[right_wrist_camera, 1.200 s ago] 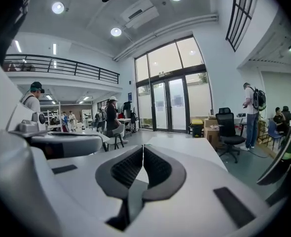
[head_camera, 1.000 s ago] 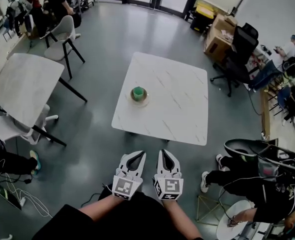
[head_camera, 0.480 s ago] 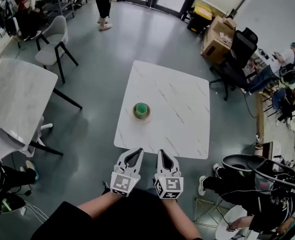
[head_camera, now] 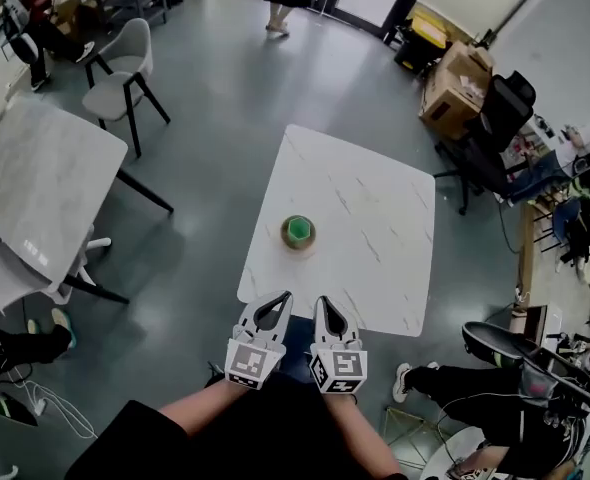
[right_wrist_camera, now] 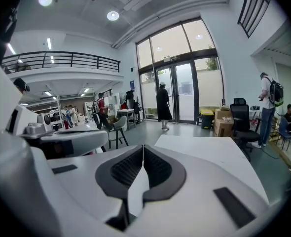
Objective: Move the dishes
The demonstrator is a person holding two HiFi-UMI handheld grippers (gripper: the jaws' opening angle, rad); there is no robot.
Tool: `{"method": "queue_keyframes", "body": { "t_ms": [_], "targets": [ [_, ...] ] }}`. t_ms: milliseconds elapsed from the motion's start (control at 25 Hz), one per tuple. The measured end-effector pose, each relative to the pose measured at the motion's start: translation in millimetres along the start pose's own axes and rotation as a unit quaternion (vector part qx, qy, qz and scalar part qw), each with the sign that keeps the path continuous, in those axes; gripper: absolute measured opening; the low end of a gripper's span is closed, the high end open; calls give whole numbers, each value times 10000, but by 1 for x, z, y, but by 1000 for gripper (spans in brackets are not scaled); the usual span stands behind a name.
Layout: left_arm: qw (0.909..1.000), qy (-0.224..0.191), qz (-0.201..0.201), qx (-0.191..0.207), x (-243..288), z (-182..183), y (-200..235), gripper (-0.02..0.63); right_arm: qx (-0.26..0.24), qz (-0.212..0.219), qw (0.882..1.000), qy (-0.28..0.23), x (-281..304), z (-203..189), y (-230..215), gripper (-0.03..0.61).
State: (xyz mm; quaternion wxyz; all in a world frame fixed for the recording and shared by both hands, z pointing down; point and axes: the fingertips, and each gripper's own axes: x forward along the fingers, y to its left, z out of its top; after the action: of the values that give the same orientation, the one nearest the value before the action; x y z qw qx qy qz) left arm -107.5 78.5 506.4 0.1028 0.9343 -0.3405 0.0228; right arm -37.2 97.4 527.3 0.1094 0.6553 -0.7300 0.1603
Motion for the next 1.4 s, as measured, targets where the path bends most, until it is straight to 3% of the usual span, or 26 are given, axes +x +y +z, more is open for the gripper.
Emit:
{"method": "queue_keyframes", "body": {
  "t_ms": [240, 560, 960, 1000, 1080, 1400],
  "targets": [
    [9995, 156, 287, -20, 27, -5, 25, 17, -23, 393, 9992, 107, 48, 4, -2, 18],
    [9973, 277, 677, -30, 88, -11, 51, 17, 75, 540, 9983, 218, 112, 16, -51, 18],
    [9944, 458, 939, -184, 148, -29, 80, 17, 32, 885, 9911, 998, 194, -24, -84, 20],
    [9935, 511, 1001, -191, 149, -33, 83, 17, 53, 933, 9899, 1065, 201, -29, -85, 31],
    [9917, 605, 1113, -222, 151, -40, 90, 17, 134, 1000, 9879, 1176, 213, -38, -88, 117],
    [9886, 773, 1262, -278, 157, -54, 108, 17, 278, 836, 9763, 1977, 256, -91, -102, 118]
  ]
}}
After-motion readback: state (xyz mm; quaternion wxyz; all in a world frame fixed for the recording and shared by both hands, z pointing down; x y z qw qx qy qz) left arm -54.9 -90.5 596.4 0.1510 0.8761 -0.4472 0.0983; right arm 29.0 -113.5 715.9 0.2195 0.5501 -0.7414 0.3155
